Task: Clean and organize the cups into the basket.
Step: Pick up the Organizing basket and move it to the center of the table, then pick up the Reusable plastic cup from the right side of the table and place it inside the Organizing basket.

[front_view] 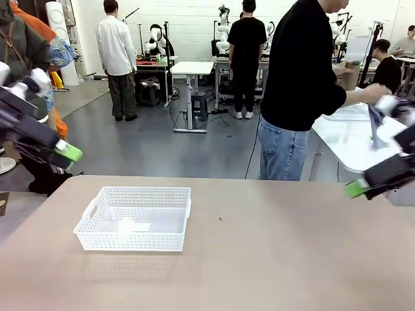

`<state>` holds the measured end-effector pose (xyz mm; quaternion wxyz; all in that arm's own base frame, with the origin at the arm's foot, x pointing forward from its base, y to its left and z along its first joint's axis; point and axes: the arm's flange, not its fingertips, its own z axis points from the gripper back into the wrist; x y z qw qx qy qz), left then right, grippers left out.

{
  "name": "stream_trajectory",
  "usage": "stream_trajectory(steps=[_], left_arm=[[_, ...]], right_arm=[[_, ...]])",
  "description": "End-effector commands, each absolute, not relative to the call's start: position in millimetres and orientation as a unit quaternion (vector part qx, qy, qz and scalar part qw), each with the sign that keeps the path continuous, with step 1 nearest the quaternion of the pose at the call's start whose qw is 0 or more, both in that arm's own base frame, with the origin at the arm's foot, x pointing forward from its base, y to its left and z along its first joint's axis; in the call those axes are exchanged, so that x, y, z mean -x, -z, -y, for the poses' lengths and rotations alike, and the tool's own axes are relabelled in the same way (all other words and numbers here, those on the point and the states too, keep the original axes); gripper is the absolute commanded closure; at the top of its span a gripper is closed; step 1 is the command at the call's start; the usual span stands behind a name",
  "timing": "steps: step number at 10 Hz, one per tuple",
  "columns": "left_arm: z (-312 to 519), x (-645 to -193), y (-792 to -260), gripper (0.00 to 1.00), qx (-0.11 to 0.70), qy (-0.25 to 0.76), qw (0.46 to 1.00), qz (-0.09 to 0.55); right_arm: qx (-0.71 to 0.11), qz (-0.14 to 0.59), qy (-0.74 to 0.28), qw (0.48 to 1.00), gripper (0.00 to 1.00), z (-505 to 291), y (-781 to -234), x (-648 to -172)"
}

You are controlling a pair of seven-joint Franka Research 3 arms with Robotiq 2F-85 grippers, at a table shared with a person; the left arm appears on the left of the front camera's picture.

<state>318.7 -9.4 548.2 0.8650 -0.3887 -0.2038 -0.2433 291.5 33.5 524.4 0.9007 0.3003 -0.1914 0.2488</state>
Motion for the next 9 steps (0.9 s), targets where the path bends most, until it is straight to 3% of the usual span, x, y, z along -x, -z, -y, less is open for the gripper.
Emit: stream_trajectory(steps=[1, 4, 9], left_arm=[[-22, -324, -548, 0.00, 0.513, 0.141, 0.825, 0.192], [-96, -323, -542, 0.00, 0.541, 0.058, 0.809, 0.221], [-213, -307, -500, 0.00, 0.576, -0.072, 0.780, 0.233]], right_arm=[[-0.508, 0.164, -0.129, 0.836, 0.00, 28, -520, -287], [-0.573, 0.178, -0.085, 0.795, 0.00, 89, -508, -290], [-0.606, 0.221, -0.015, 0.764, 0.00, 203, -456, -273]])
